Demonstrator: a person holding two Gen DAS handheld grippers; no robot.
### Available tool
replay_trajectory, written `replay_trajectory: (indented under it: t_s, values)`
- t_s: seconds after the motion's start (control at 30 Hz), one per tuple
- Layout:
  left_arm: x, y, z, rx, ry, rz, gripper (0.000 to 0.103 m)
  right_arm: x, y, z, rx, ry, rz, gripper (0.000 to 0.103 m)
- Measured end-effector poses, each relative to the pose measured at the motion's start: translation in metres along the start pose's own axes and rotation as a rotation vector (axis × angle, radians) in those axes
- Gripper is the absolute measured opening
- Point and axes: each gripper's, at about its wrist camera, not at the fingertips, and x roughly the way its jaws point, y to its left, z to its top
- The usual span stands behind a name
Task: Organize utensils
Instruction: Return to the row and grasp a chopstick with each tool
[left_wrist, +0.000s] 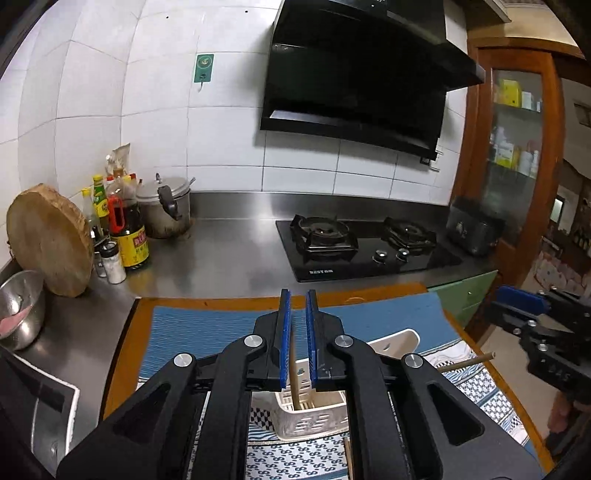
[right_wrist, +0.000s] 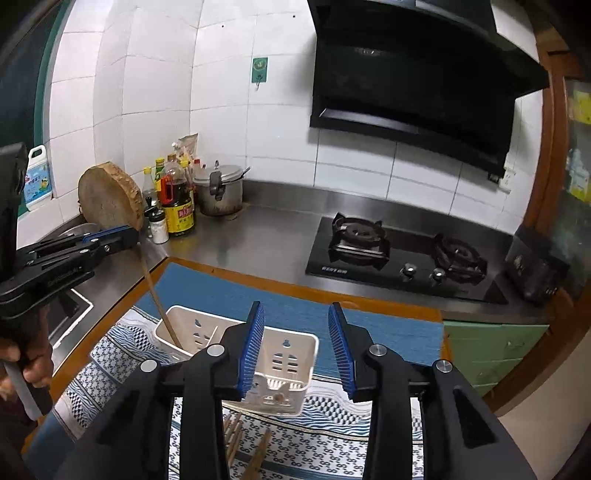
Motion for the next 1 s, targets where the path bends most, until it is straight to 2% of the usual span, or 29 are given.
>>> replay_trajectory:
  t_s: [0.13,0.3,0.4,0.43,0.67,0.83,1.0]
  values:
    - [-0.018,-0.002,0.003,-0.001,-0.017,-0.01,0.008,-0.023,-0.002,-0.013,0.02,-0.013,0.004,0.039]
    - [-0.055,-0.007,-0.008,0.001,-0.035,-0.028,0.009,-0.05,0.001,-0.057,0.052,0.025,0.04,0.039]
    - [-0.077,-0.009,-0.023,0.016,-0.04,-0.035,0.018,-0.061,0.011,-0.096,0.049,0.08,0.066,0.039]
    - [-0.086,-0.01,-0.032,0.016,-0.041,-0.037,0.02,-0.062,0.015,-0.106,0.045,0.096,0.067,0.039]
    - [-0.117,-0.002,-0.097,-0.03,0.032,-0.057,0.021,-0.064,0.043,-0.204,0.036,0.238,0.071,0.035]
    - [-0.131,0.005,-0.142,-0.045,0.073,-0.036,0.021,-0.06,0.06,-0.244,0.076,0.302,0.088,0.025]
    - [-0.133,0.01,-0.178,-0.079,0.126,-0.052,0.021,-0.05,0.067,-0.263,0.114,0.34,0.109,0.022]
